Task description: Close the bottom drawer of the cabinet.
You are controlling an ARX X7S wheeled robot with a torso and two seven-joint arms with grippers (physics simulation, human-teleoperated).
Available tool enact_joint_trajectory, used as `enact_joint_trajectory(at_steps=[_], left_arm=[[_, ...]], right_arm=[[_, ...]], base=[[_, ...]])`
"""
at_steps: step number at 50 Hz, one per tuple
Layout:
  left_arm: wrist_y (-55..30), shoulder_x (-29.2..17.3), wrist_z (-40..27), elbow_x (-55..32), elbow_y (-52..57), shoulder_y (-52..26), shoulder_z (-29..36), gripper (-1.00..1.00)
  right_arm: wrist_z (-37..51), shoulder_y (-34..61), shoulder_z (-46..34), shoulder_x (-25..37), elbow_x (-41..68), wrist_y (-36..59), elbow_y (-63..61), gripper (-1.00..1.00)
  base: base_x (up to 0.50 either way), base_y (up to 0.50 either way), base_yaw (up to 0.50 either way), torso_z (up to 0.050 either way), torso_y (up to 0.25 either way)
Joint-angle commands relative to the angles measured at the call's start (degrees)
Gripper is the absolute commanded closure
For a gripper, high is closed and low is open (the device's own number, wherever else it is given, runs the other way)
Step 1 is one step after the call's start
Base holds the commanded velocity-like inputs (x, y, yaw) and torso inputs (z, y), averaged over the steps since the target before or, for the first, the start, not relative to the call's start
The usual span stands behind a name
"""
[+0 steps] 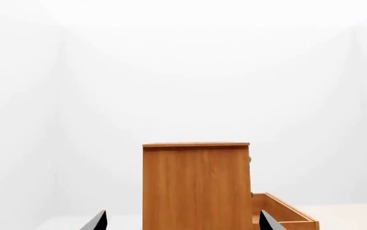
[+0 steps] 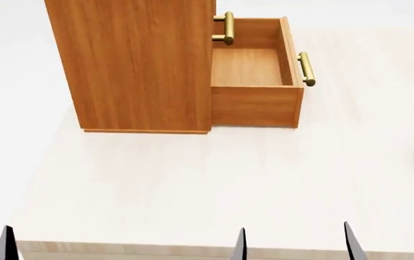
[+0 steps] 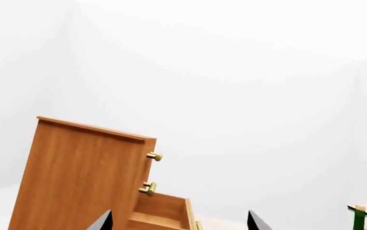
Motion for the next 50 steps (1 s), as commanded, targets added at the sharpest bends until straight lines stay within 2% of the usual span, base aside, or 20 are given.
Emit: enact_joint_trajectory(at_steps=[1, 17, 19, 26, 32, 50], left_arm=[[-0.55, -0.22, -0.34, -0.23, -0.81, -0.78, 0.39, -1.0], [-1.83, -0.69, -0.64, -1.84, -1.53, -2.17, 0.26, -1.0], [-1.69, -0.77, -0.67, -1.78, -1.61, -2.13, 0.33, -1.0], [-1.39, -0.97, -0.78, -1.75, -1.7, -2.03, 0.64, -1.0], [-1.18, -1.34, -0.94, -1.73, -0.59, -1.42, 0.72, -1.0], [0.05, -2.16, -1.44, -1.86, 1.12, -0.09, 0.77, -1.0]], right_arm=[[-0.41, 2.29, 0.01, 0.39, -1.67, 4.48, -0.94, -1.0], [-0.79, 4.29, -0.45, 0.06, -0.63, 7.64, -0.34, -1.0], [-1.59, 4.1, 0.53, 0.17, 2.7, 6.33, 0.2, -1.0], [-0.79, 2.77, 0.98, 1.2, 2.6, 2.8, 0.68, -1.0], [-0.25, 2.16, 1.14, 1.52, 2.71, 0.99, 0.71, -1.0], [-0.7, 2.53, 0.36, 2.2, 3.96, 2.71, -0.09, -1.0]], base=[[0.0, 0.0, 0.0, 0.0, 0.0], [0.0, 0.0, 0.0, 0.0, 0.0], [0.0, 0.0, 0.0, 0.0, 0.0], [0.04, 0.0, 0.0, 0.0, 0.0], [0.25, 0.0, 0.0, 0.0, 0.0], [0.48, 0.0, 0.0, 0.0, 0.0]])
